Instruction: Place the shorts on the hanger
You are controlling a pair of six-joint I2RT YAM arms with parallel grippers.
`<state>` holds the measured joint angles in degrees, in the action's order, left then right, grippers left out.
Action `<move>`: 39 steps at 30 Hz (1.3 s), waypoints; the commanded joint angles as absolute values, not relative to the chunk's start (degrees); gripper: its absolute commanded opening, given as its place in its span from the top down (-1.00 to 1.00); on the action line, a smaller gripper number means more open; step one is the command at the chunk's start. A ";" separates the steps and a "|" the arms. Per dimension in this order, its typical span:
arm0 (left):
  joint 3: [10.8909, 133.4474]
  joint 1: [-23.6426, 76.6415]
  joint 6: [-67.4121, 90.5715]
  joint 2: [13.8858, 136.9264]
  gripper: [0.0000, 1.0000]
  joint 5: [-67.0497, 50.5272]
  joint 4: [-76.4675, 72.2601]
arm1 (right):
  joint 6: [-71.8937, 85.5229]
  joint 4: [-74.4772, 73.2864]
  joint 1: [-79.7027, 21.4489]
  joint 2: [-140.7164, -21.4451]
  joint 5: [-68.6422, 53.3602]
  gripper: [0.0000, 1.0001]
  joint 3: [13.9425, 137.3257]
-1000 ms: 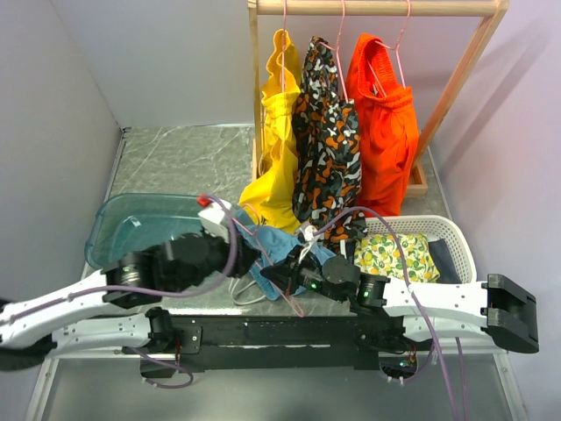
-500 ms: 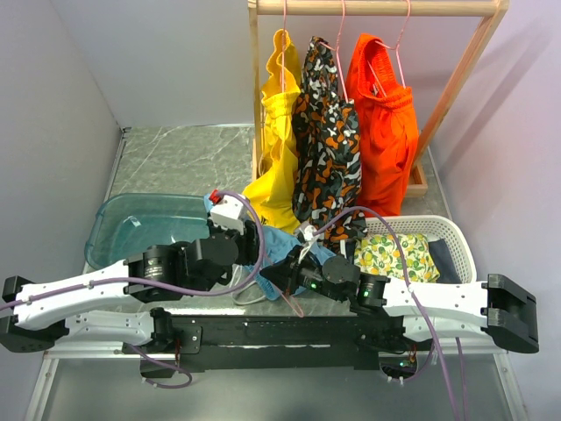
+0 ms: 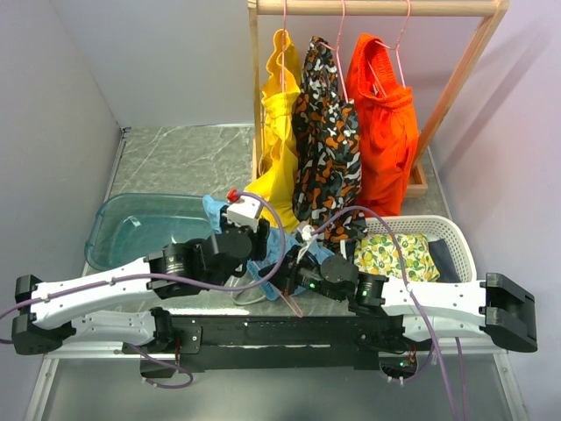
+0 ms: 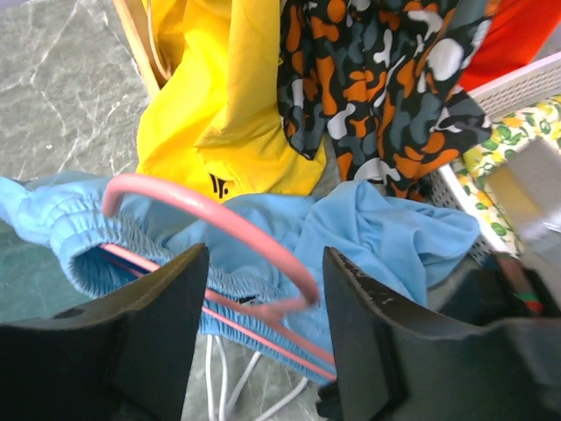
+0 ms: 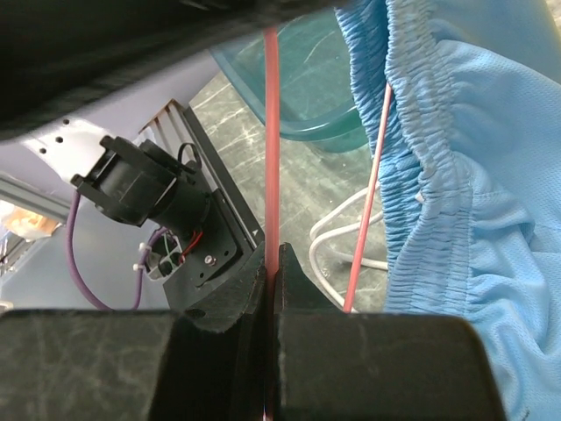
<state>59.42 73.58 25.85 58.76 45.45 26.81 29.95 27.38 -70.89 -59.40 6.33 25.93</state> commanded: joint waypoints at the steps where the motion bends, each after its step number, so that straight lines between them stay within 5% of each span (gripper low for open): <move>1: 57.75 71.72 22.59 58.36 -0.11 40.70 20.40 | 29.09 31.38 -71.19 -58.62 6.50 1.00 29.00; 5: 57.92 71.72 21.36 58.71 0.81 42.35 20.39 | 28.92 29.27 -71.19 -58.19 7.12 1.00 29.71; 7: 58.01 71.72 21.27 58.71 0.98 43.50 21.35 | 28.92 27.35 -71.19 -57.40 8.17 0.96 30.15; 15: 57.74 71.72 21.62 57.57 0.98 47.71 23.11 | 28.74 18.65 -71.19 -49.93 12.03 -0.27 32.08; 17: 57.74 71.72 21.27 57.22 0.98 48.51 23.55 | 29.18 15.04 -71.19 -45.63 15.36 -0.39 31.91; 26: 57.13 71.63 21.62 54.32 0.98 50.27 22.86 | 39.10 1.32 -71.19 -35.68 27.16 -0.25 26.82; 39: 57.30 71.63 22.50 54.05 0.98 49.57 23.03 | 43.77 17.22 -72.59 -62.72 19.24 -0.33 25.04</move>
<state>56.86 71.66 22.17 55.18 47.92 24.71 42.17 9.32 -71.31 -56.95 19.40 22.81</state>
